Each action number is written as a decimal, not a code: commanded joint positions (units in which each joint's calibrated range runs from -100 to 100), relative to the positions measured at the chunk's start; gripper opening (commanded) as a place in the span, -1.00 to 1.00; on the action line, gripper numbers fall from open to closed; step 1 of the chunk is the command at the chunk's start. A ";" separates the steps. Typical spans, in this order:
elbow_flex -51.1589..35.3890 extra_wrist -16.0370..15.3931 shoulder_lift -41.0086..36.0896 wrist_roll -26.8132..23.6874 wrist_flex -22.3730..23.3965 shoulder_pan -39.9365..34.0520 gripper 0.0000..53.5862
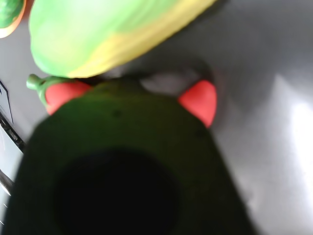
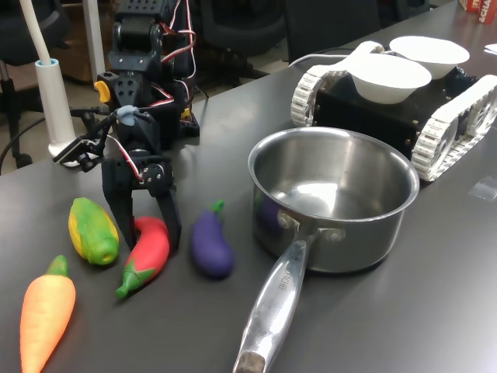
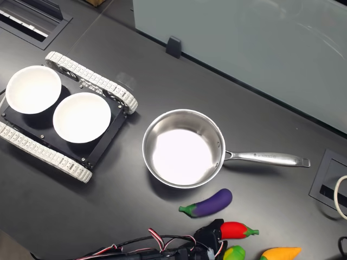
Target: Pick up the chilli and place them in the pan
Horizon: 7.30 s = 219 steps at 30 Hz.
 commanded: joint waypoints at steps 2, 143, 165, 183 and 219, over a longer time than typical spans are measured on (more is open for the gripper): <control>-0.06 1.84 -0.03 0.49 -2.26 0.70 -0.65; -26.96 3.52 -47.18 -46.06 29.21 -59.74 -1.00; -14.14 7.30 -44.99 -46.84 20.17 -64.21 -1.00; -4.87 7.55 -42.12 -46.74 13.77 -66.05 -1.00; 3.12 8.05 -34.19 -46.40 -2.18 -60.54 -1.00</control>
